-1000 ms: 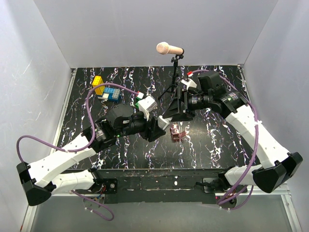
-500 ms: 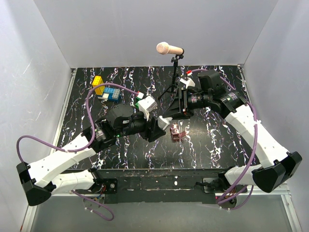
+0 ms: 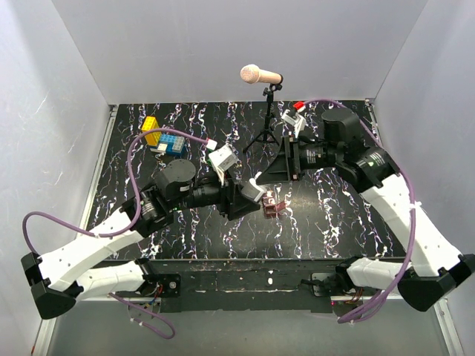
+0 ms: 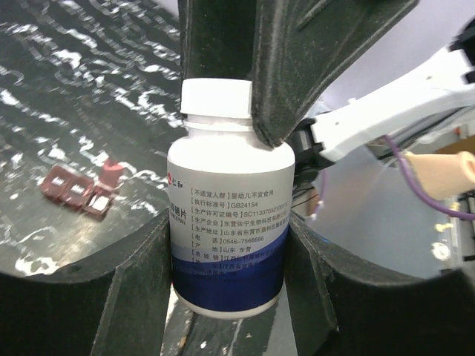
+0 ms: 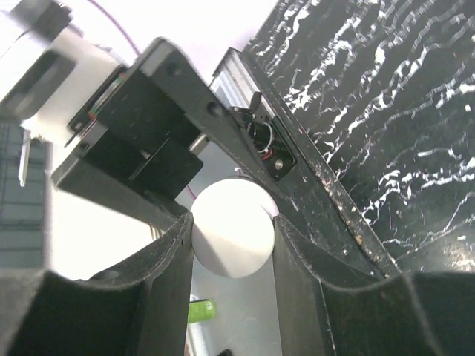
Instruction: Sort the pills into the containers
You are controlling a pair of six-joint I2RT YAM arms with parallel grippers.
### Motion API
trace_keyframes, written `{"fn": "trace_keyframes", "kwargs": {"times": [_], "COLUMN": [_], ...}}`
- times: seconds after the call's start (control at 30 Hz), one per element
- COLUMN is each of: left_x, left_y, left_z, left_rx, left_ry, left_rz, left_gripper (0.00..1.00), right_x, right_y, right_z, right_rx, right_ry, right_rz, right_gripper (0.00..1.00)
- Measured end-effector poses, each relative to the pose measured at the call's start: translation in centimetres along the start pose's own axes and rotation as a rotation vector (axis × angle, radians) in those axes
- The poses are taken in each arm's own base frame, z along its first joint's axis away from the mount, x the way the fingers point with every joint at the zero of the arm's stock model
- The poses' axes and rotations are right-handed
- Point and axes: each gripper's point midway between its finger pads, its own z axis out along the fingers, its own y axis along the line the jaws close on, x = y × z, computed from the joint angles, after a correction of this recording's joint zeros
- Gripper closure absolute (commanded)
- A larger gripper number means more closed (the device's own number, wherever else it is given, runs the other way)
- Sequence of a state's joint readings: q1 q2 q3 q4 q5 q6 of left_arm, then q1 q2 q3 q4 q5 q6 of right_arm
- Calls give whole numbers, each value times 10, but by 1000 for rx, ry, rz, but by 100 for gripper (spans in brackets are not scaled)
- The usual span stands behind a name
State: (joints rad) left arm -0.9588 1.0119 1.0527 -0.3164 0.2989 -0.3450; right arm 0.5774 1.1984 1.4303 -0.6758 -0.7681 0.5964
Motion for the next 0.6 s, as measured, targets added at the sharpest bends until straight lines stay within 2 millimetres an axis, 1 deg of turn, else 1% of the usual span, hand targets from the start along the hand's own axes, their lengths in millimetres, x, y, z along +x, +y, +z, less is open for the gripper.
{"fn": "trace_keyframes", "kwargs": {"times": [0.23, 0.47, 0.6], "left_x": [-14, -24, -28], "left_y": [-39, -70, -83], "left_z": [-7, -14, -15], "left_rx": [203, 374, 453], "left_ry": [-72, -93, -99], "left_rz": [-27, -53, -48], "left_gripper": [100, 100, 100], "right_x": [6, 16, 19], "right_y": [40, 70, 83], "right_z": [-22, -38, -46], "right_rx": [-159, -303, -354], "right_ry": [-34, -49, -65], "right_rz": [-245, -436, -535], "right_gripper": [99, 99, 99]}}
